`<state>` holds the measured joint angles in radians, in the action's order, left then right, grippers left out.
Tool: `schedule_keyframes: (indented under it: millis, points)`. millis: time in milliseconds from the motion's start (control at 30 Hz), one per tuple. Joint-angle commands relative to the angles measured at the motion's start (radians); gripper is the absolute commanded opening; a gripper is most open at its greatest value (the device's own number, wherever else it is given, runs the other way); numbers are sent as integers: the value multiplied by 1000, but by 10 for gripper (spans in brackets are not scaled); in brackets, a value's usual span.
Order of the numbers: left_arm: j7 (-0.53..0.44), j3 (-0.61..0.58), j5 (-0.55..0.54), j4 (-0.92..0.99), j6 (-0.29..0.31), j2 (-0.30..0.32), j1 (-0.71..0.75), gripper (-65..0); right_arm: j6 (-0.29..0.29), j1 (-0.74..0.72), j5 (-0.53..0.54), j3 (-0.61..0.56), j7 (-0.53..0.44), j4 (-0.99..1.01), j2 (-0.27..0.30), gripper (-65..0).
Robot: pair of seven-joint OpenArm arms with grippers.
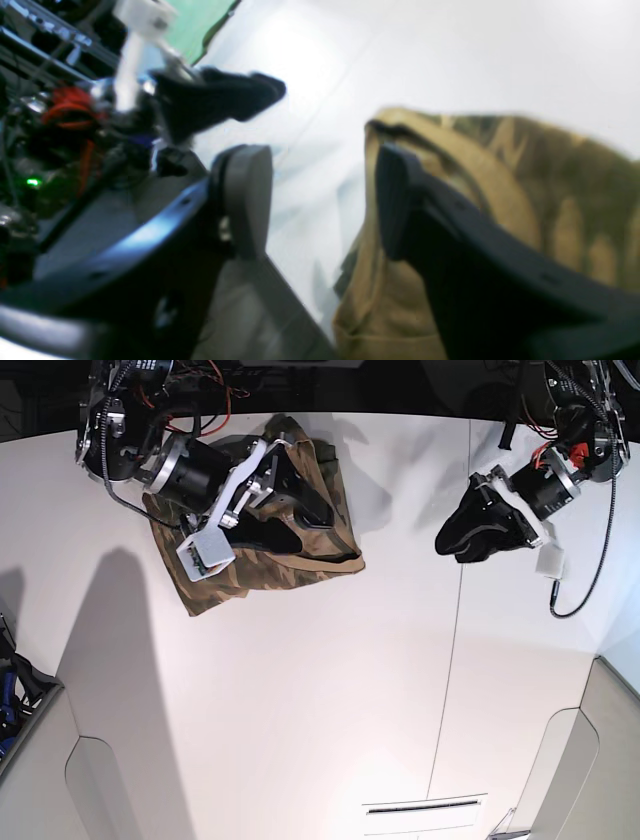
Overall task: Fold the T-shirt properly
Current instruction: 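Fold the strip end over with the right gripper onto the stack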
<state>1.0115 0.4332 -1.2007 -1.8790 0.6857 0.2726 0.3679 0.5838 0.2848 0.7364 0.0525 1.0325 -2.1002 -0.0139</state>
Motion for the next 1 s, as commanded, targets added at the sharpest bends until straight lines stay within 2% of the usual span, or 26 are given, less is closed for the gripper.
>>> schedule_keyframes:
  millis: [0, 67, 133, 167, 200, 333, 433, 533, 733, 833, 967]
  points:
    - [-4, 4, -50, -45, 12, 11, -2, -374, 6, -27, -6, 14, -47, -25, 0, -328]
    - [-3, -15, -77, -102, 12, 10, 5, -505, -9, -65, -73, 45, -92, -24, 0, -400]
    - [-1, -68, -79, -151, 12, 10, 18, -614, -22, -105, -154, 78, -133, -23, 0, -551]
    - [-1, -105, -75, -169, 12, 10, 27, -645, -30, -124, -190, 96, -146, -21, 0, -635]
    - [-2, -150, -69, -180, 12, 10, 37, -650, -31, -144, -218, 113, -154, -17, 0, -650]
    - [-23, -361, 12, -176, 12, 6, 45, -650, -30, -213, -253, 161, -158, 42, 0, -650]
    - [-106, -497, 107, -140, 12, 6, 45, -650, -30, -257, -265, 163, -169, 132, 17, -650]
    - [-170, -585, 192, -74, 12, -15, 45, -650, -29, -314, -266, 162, -174, 264, 48, -650]
    - [-185, -624, 234, 82, 12, -91, 21, -650, -3, -399, -265, 161, -194, 541, 105, -650]
    - [-185, -623, 247, 145, 12, -101, -6, -650, -3, -399, -258, 161, -195, 632, 121, -650]
    - [-185, -599, 330, 204, 12, -101, -79, -650, 0, -382, -219, 161, -195, 664, 154, -650]
